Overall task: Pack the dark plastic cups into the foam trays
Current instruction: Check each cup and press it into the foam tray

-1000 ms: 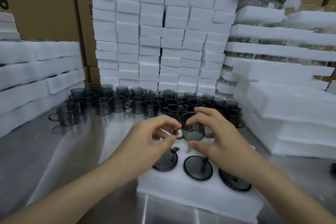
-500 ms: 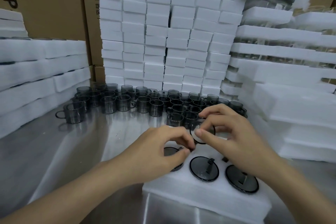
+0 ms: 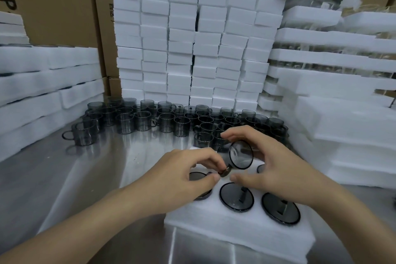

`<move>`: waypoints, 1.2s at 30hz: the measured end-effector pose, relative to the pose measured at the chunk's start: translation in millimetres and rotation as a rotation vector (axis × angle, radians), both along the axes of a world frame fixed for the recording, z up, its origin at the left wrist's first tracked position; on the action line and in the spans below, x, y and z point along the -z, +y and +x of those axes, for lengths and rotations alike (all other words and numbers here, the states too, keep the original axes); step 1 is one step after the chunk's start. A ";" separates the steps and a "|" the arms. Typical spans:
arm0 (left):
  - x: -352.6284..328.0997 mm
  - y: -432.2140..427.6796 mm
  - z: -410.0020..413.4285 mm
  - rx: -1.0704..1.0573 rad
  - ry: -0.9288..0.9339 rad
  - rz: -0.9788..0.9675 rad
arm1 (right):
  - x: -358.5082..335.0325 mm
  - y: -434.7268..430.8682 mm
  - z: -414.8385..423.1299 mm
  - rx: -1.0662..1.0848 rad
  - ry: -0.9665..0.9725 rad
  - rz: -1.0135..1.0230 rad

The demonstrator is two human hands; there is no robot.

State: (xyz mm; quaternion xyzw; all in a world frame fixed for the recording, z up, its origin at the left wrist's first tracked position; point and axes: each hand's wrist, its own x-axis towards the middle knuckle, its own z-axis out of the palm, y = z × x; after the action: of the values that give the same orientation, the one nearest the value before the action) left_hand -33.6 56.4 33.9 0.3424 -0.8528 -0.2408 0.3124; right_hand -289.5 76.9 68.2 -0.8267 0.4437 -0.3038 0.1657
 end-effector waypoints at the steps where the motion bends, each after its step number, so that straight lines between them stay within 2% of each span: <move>1: -0.2 -0.4 -0.4 -0.005 -0.002 -0.006 | 0.3 -0.2 -0.9 -0.015 0.009 0.046; 3: -0.2 -0.5 -0.9 -0.008 -0.007 -0.003 | 1.7 -0.4 -0.4 0.003 0.019 0.085; 9: -0.3 0.4 -0.1 -0.001 -0.002 0.012 | 2.3 -1.0 3.2 0.078 -0.137 -0.023; 17: 1.0 0.5 0.6 0.005 0.037 0.114 | 4.7 0.2 10.0 0.191 -0.182 -0.181; 24: 0.1 3.3 -0.5 0.014 0.049 0.230 | 8.3 -0.6 11.4 0.203 -0.058 -0.202; 30: 0.9 0.5 0.0 0.031 0.047 0.220 | 8.3 0.5 10.3 0.207 0.032 -0.257; 36: 1.8 0.4 -1.4 0.086 -0.056 0.168 | 2.9 2.2 9.4 0.184 0.144 -0.253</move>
State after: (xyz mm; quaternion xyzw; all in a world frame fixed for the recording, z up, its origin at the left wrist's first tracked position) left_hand -35.0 56.8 32.0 0.3369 -0.8520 -0.3150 0.2479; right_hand -280.1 79.1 65.3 -0.8164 0.4865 -0.3112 -0.0003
